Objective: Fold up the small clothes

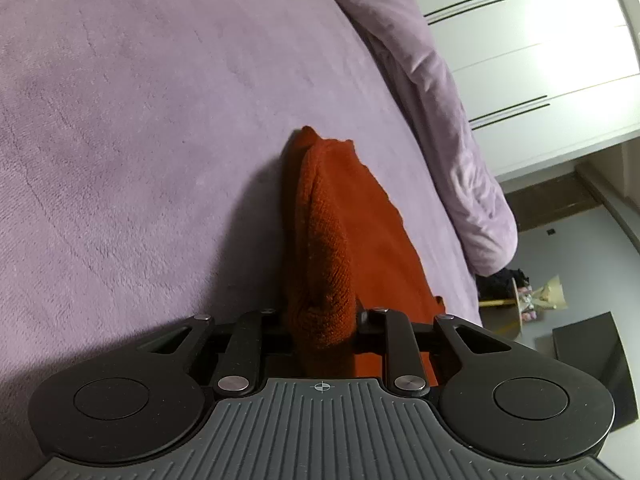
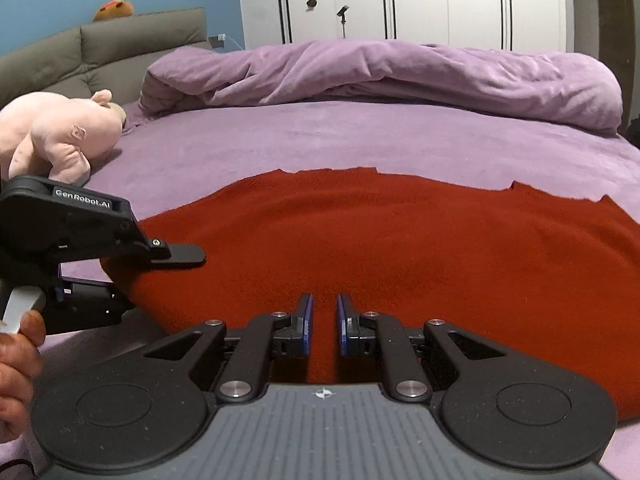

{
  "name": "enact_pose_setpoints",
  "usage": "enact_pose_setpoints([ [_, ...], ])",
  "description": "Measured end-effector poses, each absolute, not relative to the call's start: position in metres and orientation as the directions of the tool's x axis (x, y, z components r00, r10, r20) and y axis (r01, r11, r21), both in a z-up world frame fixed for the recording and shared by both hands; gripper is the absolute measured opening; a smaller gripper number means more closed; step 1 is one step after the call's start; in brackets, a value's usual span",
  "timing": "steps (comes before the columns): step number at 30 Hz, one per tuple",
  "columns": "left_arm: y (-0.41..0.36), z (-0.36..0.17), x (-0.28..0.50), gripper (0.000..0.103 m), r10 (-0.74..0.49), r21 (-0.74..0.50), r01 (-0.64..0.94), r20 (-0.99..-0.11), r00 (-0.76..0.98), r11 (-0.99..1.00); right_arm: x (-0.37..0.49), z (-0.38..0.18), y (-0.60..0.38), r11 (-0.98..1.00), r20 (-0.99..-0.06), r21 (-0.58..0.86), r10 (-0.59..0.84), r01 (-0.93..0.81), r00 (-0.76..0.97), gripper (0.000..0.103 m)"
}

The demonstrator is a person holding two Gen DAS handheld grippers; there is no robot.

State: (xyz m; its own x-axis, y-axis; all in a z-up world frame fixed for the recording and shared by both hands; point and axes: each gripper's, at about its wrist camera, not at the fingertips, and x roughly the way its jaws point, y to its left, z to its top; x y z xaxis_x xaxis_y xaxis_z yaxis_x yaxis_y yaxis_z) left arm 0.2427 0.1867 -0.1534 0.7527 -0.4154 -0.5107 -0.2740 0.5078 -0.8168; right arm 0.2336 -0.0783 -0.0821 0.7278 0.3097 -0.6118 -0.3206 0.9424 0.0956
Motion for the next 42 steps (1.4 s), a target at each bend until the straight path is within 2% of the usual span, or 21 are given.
enact_pose_setpoints([
  [3,0.187,-0.156,0.243,0.024,-0.413,-0.815,-0.285,-0.517,0.750,0.504,0.231,-0.074,-0.080,0.929,-0.579,0.158,0.362,-0.335,0.731,0.011],
  [8,0.183,-0.147,0.242,0.024,-0.395,-0.783,-0.289,-0.550,0.736,0.551,0.229,-0.094,-0.070,0.920,-0.619,0.080,0.348,-0.383,0.704,0.012],
  [11,0.180,-0.137,0.244,0.024,-0.381,-0.760,-0.281,-0.564,0.733,0.585,0.232,-0.078,-0.082,0.913,-0.625,0.136,0.380,-0.384,0.682,0.011],
  [17,0.158,-0.099,0.246,0.023,-0.314,-0.648,-0.217,-0.600,0.735,0.730,0.196,-0.052,-0.149,0.953,-0.517,0.160,0.303,-0.257,0.800,0.012],
  [21,0.111,-0.052,0.246,0.023,-0.294,-0.502,-0.044,-0.574,0.765,0.864,0.180,-0.051,-0.205,0.975,-0.532,0.195,0.196,-0.107,0.824,0.012],
  [25,0.048,-0.024,0.254,0.022,-0.354,-0.428,0.110,-0.547,0.759,0.897,0.174,-0.051,-0.250,0.961,-0.548,0.277,0.145,0.015,0.824,0.012],
  [29,-0.018,-0.029,0.261,0.022,-0.391,-0.338,0.227,-0.575,0.718,0.913,0.168,-0.051,-0.270,0.946,-0.537,0.316,0.112,0.076,0.836,0.012],
  [32,-0.058,-0.055,0.265,0.023,-0.381,-0.271,0.267,-0.651,0.657,0.925,0.165,-0.052,-0.276,0.946,-0.534,0.313,0.104,0.082,0.839,0.012],
  [34,-0.071,-0.068,0.264,0.027,-0.363,-0.244,0.271,-0.670,0.647,0.931,0.166,-0.054,-0.277,0.947,-0.540,0.310,0.102,0.085,0.836,0.012],
  [35,-0.074,-0.071,0.261,0.034,-0.369,-0.247,0.275,-0.666,0.648,0.929,0.167,-0.054,-0.277,0.946,-0.543,0.310,0.100,0.089,0.834,0.012],
  [36,-0.074,-0.071,0.257,0.046,-0.381,-0.254,0.285,-0.655,0.653,0.924,0.167,-0.055,-0.280,0.945,-0.547,0.312,0.098,0.093,0.832,0.012],
  [38,-0.070,-0.067,0.248,0.056,-0.449,-0.281,0.355,-0.637,0.626,0.892,0.169,-0.055,-0.283,0.943,-0.552,0.316,0.096,0.102,0.828,0.012],
  [42,-0.038,-0.055,0.223,0.054,-0.503,-0.348,0.364,-0.619,0.603,0.864,0.175,-0.051,-0.286,0.934,-0.554,0.336,0.096,0.117,0.827,0.012],
])
